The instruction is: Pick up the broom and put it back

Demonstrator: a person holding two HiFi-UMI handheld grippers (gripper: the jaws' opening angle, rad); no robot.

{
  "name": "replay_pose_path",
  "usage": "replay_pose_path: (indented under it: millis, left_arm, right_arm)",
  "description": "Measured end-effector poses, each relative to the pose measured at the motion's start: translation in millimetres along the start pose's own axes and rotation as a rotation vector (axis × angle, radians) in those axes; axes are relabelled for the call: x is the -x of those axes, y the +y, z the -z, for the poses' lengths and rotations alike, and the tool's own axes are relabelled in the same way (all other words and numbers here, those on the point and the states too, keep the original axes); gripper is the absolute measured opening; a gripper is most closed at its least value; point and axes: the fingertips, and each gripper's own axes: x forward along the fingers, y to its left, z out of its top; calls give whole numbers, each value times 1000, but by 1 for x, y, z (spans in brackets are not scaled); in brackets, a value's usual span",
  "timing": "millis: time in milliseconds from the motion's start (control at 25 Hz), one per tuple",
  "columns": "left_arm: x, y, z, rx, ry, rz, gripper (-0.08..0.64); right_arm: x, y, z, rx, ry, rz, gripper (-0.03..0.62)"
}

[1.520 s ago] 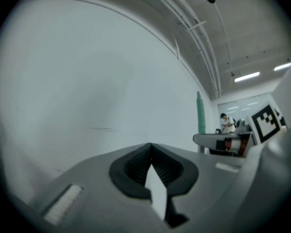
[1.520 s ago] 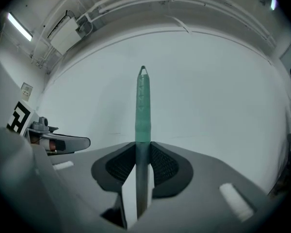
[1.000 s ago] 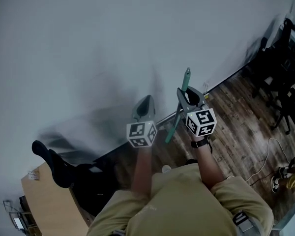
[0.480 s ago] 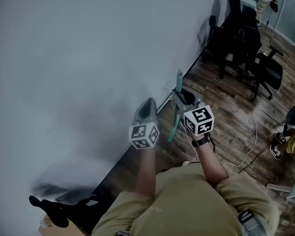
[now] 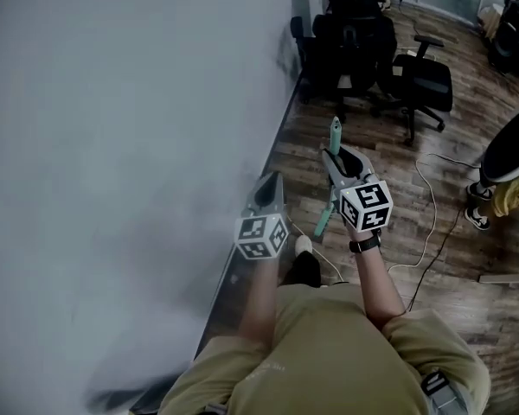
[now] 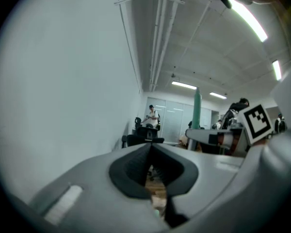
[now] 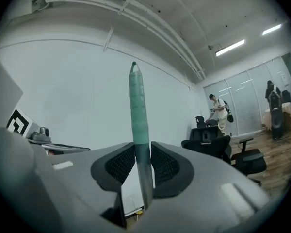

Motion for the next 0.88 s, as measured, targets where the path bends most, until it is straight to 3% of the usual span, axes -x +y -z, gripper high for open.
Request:
replay_pose_path:
  millis: [240,440,720,880]
  left_arm:
    - [-104,-25,9,20,38,128,2]
    - [-211,-23,1,-10,45,208,2]
    - [-344,37,-35,-8,-10,208,2]
    - [-397,84,-46,33,-2,187,2]
  right_arm:
    - [-13,-93,5,-24,19,135,98]
    - [-65,-167,2,-21,42,213,95]
    - [-177,-241,-4,-5,66,263,94]
    - [-236,-263,-4,18,74,277,94]
